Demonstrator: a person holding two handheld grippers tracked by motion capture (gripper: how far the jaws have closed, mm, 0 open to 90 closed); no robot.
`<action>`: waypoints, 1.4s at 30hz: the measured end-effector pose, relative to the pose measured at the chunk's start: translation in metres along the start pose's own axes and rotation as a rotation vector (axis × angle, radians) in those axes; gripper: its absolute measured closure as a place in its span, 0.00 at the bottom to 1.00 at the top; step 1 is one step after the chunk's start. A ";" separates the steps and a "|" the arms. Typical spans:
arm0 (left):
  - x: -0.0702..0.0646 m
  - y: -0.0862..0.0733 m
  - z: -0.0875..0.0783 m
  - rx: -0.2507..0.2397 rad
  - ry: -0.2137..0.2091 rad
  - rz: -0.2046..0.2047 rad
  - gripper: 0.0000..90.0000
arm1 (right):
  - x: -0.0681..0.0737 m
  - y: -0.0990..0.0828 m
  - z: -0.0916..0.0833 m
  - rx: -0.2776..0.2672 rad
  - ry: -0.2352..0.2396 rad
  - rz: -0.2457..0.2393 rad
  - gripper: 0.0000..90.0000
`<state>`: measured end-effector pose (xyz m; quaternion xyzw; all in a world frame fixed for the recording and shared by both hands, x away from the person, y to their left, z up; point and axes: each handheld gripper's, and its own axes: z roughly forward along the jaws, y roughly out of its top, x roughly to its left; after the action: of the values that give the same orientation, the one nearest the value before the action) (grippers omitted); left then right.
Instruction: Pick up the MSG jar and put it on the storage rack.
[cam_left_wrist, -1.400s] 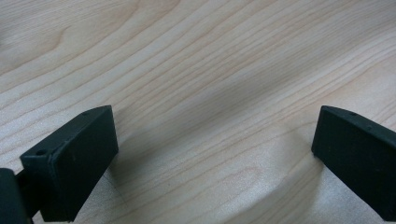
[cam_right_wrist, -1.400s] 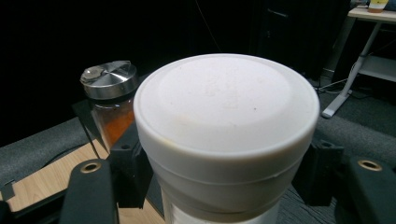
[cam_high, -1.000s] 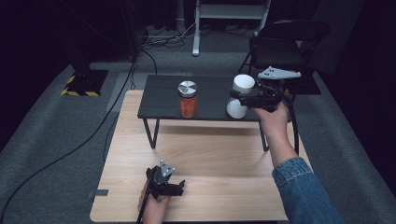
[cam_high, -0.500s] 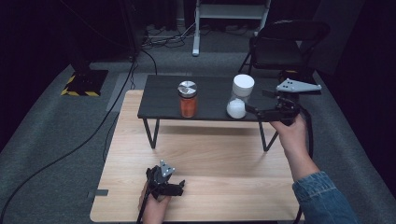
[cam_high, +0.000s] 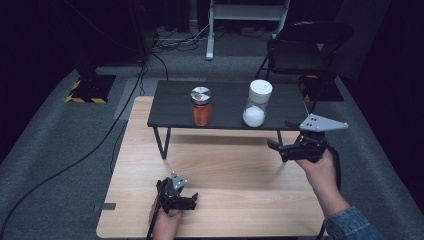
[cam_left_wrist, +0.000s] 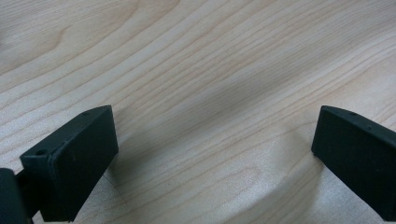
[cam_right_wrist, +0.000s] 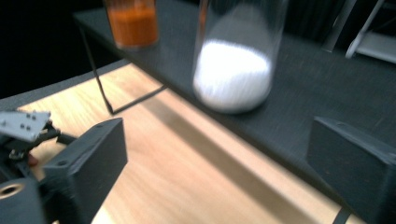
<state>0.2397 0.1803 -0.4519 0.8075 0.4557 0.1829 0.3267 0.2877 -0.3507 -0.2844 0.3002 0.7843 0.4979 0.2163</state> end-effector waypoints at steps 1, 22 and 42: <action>0.000 0.000 0.000 0.000 0.000 -0.002 0.00 | 0.000 -0.005 0.002 0.004 0.007 0.007 0.04; 0.000 0.000 0.000 -0.001 0.000 0.000 0.00 | 0.018 -0.104 0.036 0.144 0.004 0.072 0.01; 0.000 0.000 0.000 -0.001 0.000 0.000 0.00 | 0.035 -0.140 0.069 0.322 -0.053 0.103 0.01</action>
<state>0.2397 0.1803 -0.4520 0.8073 0.4558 0.1831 0.3270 0.2705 -0.3268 -0.4417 0.3837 0.8315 0.3684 0.1602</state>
